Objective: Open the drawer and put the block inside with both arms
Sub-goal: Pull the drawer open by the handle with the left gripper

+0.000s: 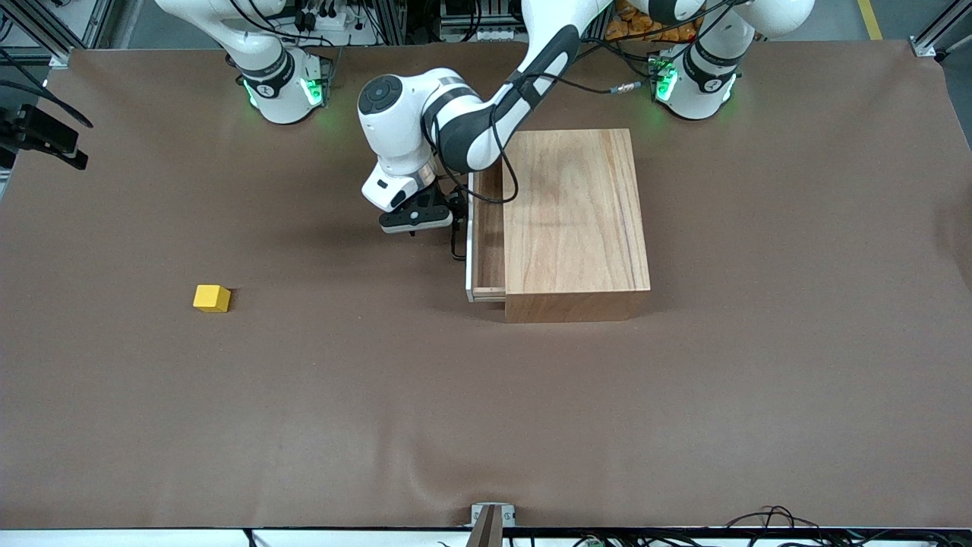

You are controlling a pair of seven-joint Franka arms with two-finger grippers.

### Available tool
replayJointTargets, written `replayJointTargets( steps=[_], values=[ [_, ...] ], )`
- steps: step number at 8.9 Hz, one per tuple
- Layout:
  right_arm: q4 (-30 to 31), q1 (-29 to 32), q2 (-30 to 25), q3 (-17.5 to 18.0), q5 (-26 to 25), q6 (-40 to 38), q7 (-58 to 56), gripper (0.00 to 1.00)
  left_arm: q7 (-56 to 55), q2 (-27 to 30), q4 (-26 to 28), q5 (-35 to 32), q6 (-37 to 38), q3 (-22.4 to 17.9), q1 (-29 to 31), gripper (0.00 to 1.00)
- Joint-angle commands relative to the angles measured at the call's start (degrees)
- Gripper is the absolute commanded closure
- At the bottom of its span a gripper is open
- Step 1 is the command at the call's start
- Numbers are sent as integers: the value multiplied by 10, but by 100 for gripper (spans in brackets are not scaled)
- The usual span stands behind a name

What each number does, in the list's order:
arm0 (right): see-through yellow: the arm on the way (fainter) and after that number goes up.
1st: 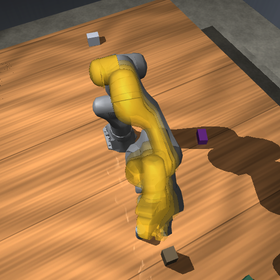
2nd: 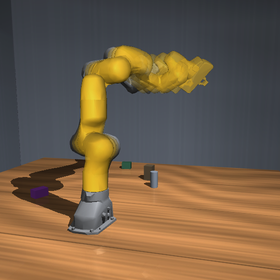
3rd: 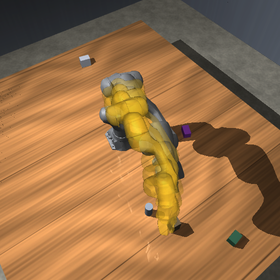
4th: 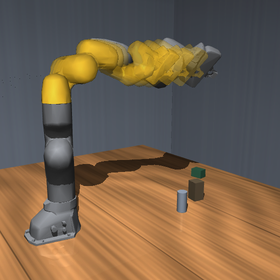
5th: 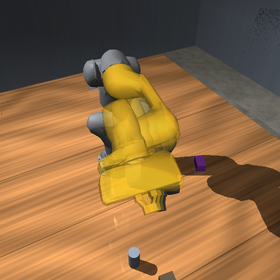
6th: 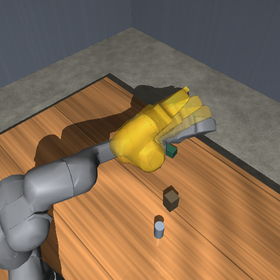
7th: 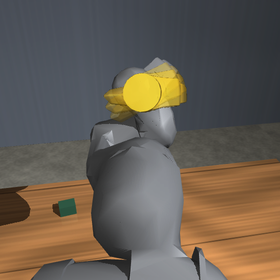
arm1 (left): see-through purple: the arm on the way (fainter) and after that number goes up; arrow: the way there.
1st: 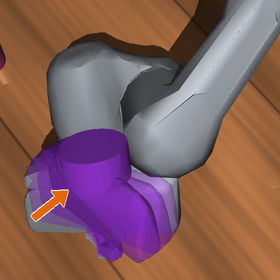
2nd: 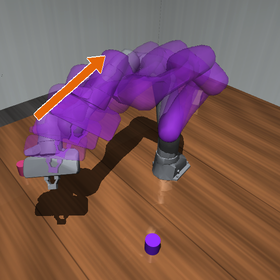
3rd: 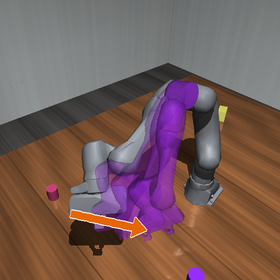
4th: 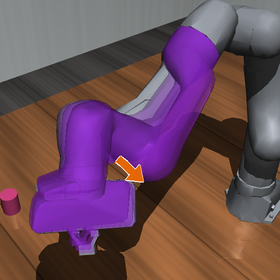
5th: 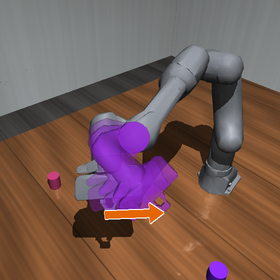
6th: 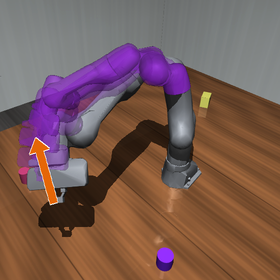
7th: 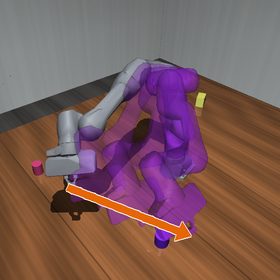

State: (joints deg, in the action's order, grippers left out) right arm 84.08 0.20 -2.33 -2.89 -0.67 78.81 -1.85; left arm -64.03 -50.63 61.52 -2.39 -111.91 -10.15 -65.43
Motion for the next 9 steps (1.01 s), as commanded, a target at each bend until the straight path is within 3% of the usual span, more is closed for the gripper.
replayJointTargets(
  steps=[1,9],
  values=[
    [6,9,-6,6,-1,-1,-1,0,-12,-3,-10,-6,-24,11,-3,0],
    [6,9,-6,6,-1,-1,-1,0,-23,-5,-10,-6,-88,23,-2,0]
  ],
)
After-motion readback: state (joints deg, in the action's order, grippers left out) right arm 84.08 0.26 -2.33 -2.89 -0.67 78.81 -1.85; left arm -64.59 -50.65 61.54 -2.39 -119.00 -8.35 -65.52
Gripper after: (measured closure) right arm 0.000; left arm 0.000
